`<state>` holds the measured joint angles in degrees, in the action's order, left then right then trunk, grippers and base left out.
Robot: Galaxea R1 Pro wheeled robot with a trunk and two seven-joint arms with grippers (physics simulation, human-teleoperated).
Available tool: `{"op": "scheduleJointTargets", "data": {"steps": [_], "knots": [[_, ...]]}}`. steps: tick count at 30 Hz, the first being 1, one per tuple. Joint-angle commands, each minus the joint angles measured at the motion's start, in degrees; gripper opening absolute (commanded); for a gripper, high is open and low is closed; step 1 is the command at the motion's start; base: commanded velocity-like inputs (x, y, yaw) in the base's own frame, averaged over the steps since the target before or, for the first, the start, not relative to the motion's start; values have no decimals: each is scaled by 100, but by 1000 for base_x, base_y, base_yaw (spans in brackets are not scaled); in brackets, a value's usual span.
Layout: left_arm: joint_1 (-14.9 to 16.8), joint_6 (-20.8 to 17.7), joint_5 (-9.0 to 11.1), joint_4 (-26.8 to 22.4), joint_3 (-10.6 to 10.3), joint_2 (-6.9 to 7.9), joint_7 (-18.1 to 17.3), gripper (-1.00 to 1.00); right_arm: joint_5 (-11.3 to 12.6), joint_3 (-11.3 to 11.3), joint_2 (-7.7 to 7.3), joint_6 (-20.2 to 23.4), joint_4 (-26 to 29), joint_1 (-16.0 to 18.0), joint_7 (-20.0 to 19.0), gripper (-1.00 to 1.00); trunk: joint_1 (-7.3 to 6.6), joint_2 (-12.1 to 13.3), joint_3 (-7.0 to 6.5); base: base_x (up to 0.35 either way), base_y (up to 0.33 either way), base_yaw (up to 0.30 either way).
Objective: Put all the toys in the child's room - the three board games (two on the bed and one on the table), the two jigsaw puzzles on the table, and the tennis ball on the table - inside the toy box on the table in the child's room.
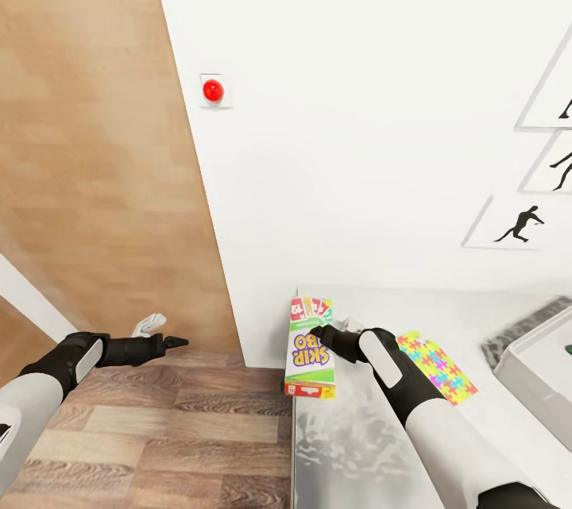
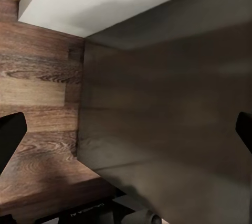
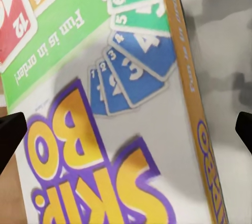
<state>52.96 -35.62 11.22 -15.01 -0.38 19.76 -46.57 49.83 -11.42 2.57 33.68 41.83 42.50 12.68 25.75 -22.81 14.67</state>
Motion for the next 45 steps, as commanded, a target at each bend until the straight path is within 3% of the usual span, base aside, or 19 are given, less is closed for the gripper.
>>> {"op": "scheduleJointTargets", "data": {"steps": [1,10,14,16,45], "knots": [[4,-50,38,-1,-5,2,-1,100,61,-15,-2,7,9,4,56,100,3,-11,11,0,0,0],[4,-50,38,-1,-6,2,-1,100,67,-76,4,9,9,4,-70,100,3,-11,11,0,0,0],[4,-50,38,-1,-3,2,-1,100,62,-425,2,8,9,4,-260,100,3,-11,11,0,0,0],[4,-50,38,-1,-5,2,-1,100,62,-488,5,7,9,4,-299,100,3,-11,11,0,0,0],[4,-50,38,-1,-6,2,-1,100,62,-531,40,-28,9,4,-319,100,3,-11,11,0,0,0]]}}
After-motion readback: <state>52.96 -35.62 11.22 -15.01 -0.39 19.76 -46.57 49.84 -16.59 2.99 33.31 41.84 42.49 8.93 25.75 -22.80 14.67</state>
